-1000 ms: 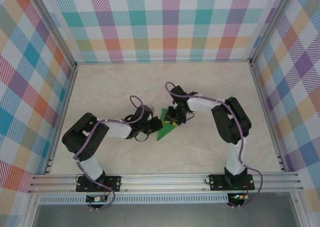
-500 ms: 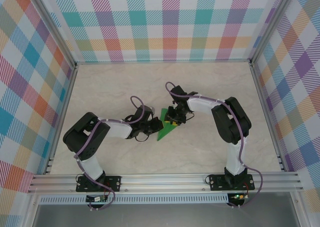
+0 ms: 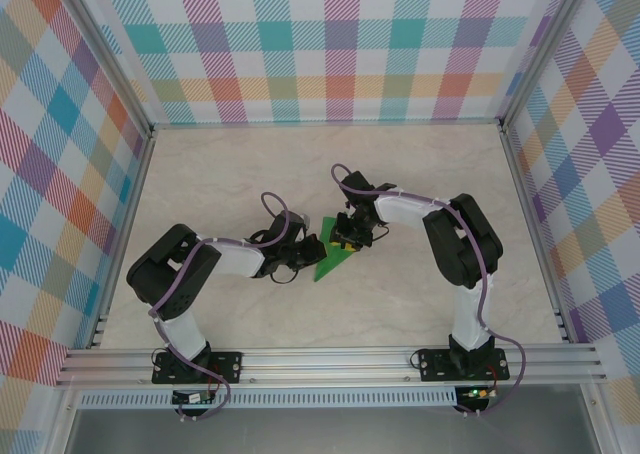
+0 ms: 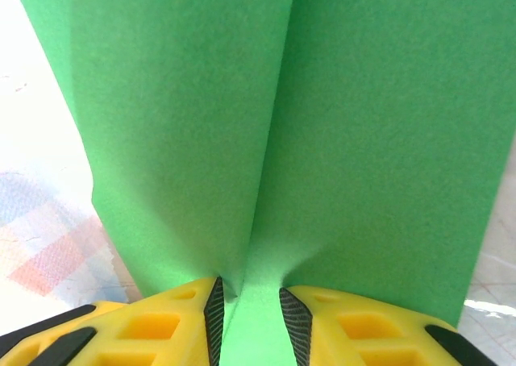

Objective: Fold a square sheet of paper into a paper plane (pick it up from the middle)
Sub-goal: Fourth fold the wing at the center of the table.

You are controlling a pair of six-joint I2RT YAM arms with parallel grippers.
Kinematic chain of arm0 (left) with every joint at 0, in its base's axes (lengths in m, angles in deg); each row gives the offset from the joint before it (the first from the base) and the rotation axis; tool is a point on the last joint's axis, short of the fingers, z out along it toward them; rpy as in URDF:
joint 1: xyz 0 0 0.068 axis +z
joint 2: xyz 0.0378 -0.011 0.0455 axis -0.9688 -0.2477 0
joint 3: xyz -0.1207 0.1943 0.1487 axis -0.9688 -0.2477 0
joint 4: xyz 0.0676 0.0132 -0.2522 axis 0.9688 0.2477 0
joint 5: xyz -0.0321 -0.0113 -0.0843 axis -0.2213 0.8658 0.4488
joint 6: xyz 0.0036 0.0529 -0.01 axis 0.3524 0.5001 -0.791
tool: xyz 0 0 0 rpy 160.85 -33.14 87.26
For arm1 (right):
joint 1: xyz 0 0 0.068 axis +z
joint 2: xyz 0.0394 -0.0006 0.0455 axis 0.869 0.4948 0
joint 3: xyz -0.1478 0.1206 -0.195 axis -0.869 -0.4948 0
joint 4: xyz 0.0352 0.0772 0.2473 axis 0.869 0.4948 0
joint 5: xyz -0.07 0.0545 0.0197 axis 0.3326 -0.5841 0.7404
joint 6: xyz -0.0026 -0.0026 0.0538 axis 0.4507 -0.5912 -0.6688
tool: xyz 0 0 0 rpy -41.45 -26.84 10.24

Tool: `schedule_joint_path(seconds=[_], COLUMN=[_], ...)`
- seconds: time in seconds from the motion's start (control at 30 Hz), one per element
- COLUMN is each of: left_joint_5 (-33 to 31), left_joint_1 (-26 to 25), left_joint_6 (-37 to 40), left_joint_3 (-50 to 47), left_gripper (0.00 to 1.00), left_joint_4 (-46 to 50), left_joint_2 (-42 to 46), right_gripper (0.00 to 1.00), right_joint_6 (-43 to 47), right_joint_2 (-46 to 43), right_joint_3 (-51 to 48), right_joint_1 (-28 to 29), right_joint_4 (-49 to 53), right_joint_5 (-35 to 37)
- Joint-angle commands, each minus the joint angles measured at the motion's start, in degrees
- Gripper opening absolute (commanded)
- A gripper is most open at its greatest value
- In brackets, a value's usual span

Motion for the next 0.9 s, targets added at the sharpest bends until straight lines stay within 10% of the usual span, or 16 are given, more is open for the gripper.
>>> schedule_joint_path(seconds=[0.0,0.37,0.87], left_joint_5=[0.0,-0.3,1.9], left_joint_1=[0.6,0.7,0.6], left_joint_6=[1.0,2.8,8.8], left_joint_3=[1.2,-1.0,1.1], left_gripper=[0.05,0.0,0.0], left_joint_4=[3.5,7.7,10.3], left_joint_2=[-1.1,-1.6,-0.8], right_gripper=[0.32,0.27,0.08], right_joint_6=[0.6,7.8,10.1], right_joint_2=[4.4,-13.3,-6.0], right_joint_3=[-5.1,-7.4,-5.3], right_joint_1=[-0.2,-0.3,-0.3], right_joint_4=[4.9,-5.6,-11.4], right_joint_5=[7.7,-4.2,-9.9])
